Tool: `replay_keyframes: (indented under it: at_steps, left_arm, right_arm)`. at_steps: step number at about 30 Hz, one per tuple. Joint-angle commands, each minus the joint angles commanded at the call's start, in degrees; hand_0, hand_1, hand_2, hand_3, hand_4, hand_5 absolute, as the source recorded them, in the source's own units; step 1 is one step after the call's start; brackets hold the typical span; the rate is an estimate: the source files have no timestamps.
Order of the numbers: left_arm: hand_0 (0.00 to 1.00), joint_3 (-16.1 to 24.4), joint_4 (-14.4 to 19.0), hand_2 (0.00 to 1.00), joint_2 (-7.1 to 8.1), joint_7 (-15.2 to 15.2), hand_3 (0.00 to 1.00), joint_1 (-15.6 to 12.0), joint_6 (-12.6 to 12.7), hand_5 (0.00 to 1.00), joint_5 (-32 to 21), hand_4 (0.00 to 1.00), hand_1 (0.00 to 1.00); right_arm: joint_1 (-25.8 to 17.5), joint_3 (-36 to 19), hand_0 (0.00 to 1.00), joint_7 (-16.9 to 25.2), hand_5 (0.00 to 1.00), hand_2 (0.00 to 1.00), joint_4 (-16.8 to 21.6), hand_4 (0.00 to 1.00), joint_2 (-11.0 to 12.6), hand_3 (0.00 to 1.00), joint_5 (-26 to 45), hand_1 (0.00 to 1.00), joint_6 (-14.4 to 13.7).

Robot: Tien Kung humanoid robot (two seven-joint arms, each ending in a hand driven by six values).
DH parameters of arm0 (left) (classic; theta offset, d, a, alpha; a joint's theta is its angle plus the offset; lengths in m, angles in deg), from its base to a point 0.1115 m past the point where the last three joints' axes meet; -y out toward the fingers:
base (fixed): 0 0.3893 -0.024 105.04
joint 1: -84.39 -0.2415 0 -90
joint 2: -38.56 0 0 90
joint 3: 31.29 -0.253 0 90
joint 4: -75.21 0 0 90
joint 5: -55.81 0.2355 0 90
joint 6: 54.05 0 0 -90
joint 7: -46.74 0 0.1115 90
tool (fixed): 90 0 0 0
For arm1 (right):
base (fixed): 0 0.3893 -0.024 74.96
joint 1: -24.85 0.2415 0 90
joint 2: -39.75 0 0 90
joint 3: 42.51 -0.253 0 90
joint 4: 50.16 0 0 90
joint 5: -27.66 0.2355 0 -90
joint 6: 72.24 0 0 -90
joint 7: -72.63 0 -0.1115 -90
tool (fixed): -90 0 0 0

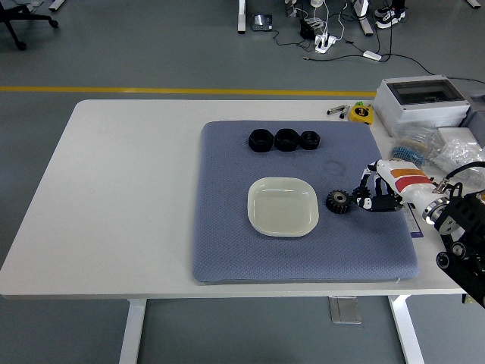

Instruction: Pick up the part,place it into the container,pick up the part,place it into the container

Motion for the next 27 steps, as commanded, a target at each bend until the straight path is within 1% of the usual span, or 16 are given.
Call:
replay_keyframes:
  at_steps: [3,8,10,12,13,15,16,19,21,22,23,24,27]
  left_arm:
    - [0.694,0.01,-0.02,0.733,0.00,-0.02,0.643,0.05,0.02,0.662,-0.09,0.665,0.700]
    - [0.694,-0.13,-0.01,0.733,-0.01,-0.06,0.643,0.13,0.05,0.661,-0.37,0.665,0.699]
    - [0.694,-0.21,0.00,0.733,0.03,-0.09,0.644,0.13,0.06,0.661,-0.51,0.665,0.700]
    - [0.694,-0.15,0.00,0.733,0.07,-0.07,0.644,0.16,0.03,0.661,-0.40,0.665,0.700]
    - [0.694,-0.09,-0.01,0.733,0.07,-0.05,0.644,0.17,0.01,0.661,-0.31,0.665,0.700]
    - [0.694,-0.07,0.01,0.733,0.10,-0.02,0.644,0.22,-0.02,0.661,-0.23,0.665,0.700]
    - [0.694,-0.07,0.03,0.733,0.12,0.00,0.644,0.23,-0.03,0.661,-0.27,0.666,0.702]
    - [0.694,-0.01,0.04,0.733,0.16,0.06,0.644,0.28,-0.03,0.661,-0.26,0.666,0.702]
    - [0.694,-0.05,0.05,0.733,0.20,0.07,0.644,0.31,-0.04,0.661,-0.36,0.666,0.702]
    - [0.695,-0.09,0.06,0.734,0.23,0.07,0.644,0.32,-0.03,0.660,-0.46,0.666,0.702]
    - [0.695,-0.11,0.07,0.734,0.25,0.08,0.644,0.32,-0.03,0.660,-0.51,0.666,0.702]
    - [0.695,-0.11,0.07,0.734,0.26,0.09,0.644,0.33,-0.03,0.660,-0.53,0.666,0.702]
    - [0.695,-0.22,0.09,0.734,0.31,0.10,0.644,0.37,0.00,0.660,-0.74,0.666,0.702]
  right_arm:
    - [0.18,-0.21,0.002,-0.24,0.356,0.228,2.90,0.798,0.12,0.386,-0.69,0.110,-0.15]
    - [0.91,1.11,0.002,-0.57,0.355,0.228,8.63,0.797,-0.46,0.385,-1.32,0.110,-0.19]
    - [1.39,2.25,0.002,-0.61,0.347,0.228,10.39,0.807,-1.04,0.385,-1.08,0.113,-0.17]
    - [2.14,3.64,0.002,-0.66,0.347,0.228,11.37,0.807,-2.12,0.385,-0.36,0.113,-0.16]
    - [2.38,4.02,0.002,-0.68,0.347,0.228,11.49,0.807,-2.48,0.385,-0.15,0.113,-0.12]
    - [3.42,5.58,0.002,-0.67,0.347,0.228,11.23,0.807,-4.06,0.385,0.53,0.113,0.04]
    - [3.94,6.36,0.048,-0.68,0.391,0.337,10.82,0.770,-4.88,0.466,0.69,0.198,0.15]
    - [5.15,8.22,0.048,-0.61,0.391,0.337,9.47,0.770,-6.74,0.466,0.16,0.198,0.50]
    - [5.89,9.34,0.048,-0.89,0.391,0.337,8.46,0.770,-7.87,0.466,-0.58,0.198,1.65]
    - [6.25,9.85,0.139,-1.30,0.417,0.514,7.90,0.970,-8.44,0.679,-1.51,0.326,3.03]
    - [6.51,10.25,0.139,-1.59,0.417,0.514,7.46,0.970,-8.85,0.679,-2.56,0.326,4.06]
    - [6.66,10.52,0.139,-1.69,0.417,0.514,7.13,0.970,-9.09,0.679,-3.40,0.326,4.51]
    - [6.78,10.99,0.139,-1.67,0.417,0.514,6.27,0.970,-9.52,0.679,-4.90,0.326,5.00]
